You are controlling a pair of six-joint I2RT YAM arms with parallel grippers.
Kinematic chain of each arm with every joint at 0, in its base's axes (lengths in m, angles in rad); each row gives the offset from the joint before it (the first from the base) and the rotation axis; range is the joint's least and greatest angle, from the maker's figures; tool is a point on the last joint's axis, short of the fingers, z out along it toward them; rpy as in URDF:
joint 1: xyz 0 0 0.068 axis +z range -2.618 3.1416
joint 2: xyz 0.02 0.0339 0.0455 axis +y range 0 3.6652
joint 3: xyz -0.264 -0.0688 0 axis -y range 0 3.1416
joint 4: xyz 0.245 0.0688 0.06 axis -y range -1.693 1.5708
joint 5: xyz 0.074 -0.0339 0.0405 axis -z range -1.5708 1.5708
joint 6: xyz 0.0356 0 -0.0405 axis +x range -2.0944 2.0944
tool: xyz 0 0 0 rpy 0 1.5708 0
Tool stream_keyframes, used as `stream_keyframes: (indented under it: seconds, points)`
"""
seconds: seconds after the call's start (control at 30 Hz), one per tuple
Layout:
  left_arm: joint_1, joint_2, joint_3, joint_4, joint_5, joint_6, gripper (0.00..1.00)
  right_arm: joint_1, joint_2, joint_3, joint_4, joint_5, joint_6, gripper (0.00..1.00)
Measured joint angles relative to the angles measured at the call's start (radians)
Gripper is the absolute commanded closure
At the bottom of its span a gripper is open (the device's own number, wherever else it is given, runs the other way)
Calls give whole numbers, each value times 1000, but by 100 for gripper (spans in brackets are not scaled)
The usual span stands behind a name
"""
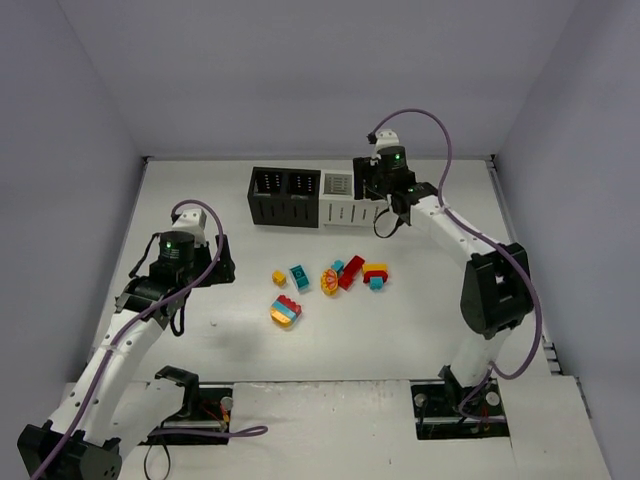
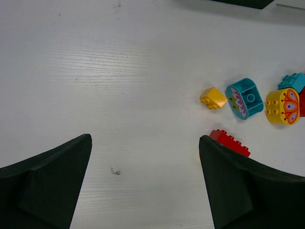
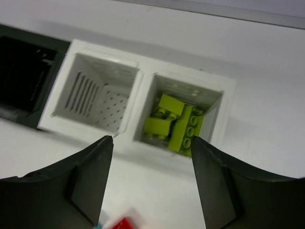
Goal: Sort the legos into containers by color
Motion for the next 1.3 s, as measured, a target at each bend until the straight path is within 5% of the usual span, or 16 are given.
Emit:
stream_keyframes:
  seconds: [0.4, 0.93, 1.07, 1.17, 1.3]
  points:
    - [0, 0, 0, 0, -3, 0, 13, 331, -173, -219, -5, -16, 48, 36]
    - [0, 0, 0, 0, -3, 0, 13, 511, 58, -272, 21, -19, 158, 40]
    - [0, 0, 0, 0, -3, 0, 13, 511, 106, -268, 30, -3, 162, 56]
    - [0, 0, 0, 0, -3, 0, 13, 511, 118, -266, 36, 16, 159, 91]
    - [0, 0, 0, 0, -3, 0, 13, 510, 112, -253, 43, 58, 147, 100]
